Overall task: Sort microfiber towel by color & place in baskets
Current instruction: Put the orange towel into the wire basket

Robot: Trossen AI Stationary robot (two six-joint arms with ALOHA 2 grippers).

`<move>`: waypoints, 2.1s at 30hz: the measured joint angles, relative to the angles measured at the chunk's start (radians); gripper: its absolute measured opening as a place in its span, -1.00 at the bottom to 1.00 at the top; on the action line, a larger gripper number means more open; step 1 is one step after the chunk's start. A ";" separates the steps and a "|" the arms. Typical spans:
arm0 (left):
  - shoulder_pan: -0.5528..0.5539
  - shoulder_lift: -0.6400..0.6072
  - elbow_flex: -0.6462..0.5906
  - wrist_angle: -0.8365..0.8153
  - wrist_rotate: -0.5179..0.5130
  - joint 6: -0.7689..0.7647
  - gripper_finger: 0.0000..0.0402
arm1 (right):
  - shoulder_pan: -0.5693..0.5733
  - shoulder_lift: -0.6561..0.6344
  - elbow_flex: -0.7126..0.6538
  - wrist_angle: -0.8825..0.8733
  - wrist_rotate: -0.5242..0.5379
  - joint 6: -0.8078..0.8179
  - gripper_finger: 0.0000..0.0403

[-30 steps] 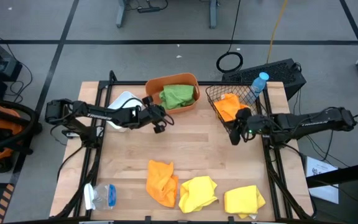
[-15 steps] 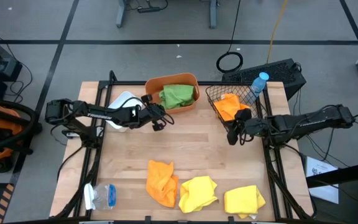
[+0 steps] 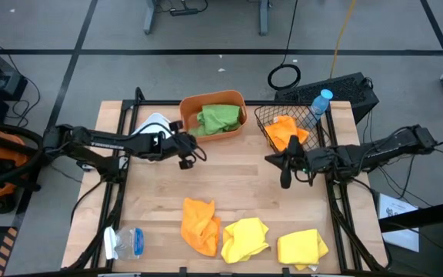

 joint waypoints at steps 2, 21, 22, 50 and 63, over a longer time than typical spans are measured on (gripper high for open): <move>0.003 0.001 0.000 -0.027 -0.006 0.004 -0.39 | 0.008 0.004 0.000 0.002 0.001 0.000 -1.00; 0.025 0.043 0.016 0.048 -0.110 0.019 -0.39 | 0.080 0.032 0.000 0.001 0.005 0.020 -1.00; 0.003 0.040 0.028 0.029 -0.084 -0.012 -0.39 | 0.080 0.032 0.000 0.001 0.005 0.022 -1.00; -0.803 0.180 0.051 0.169 0.166 -0.596 0.45 | 0.232 0.246 -0.001 0.356 0.029 -0.028 -1.00; -0.769 0.352 0.051 0.328 0.076 -0.393 -0.18 | 0.258 0.271 -0.001 0.410 0.029 -0.038 -1.00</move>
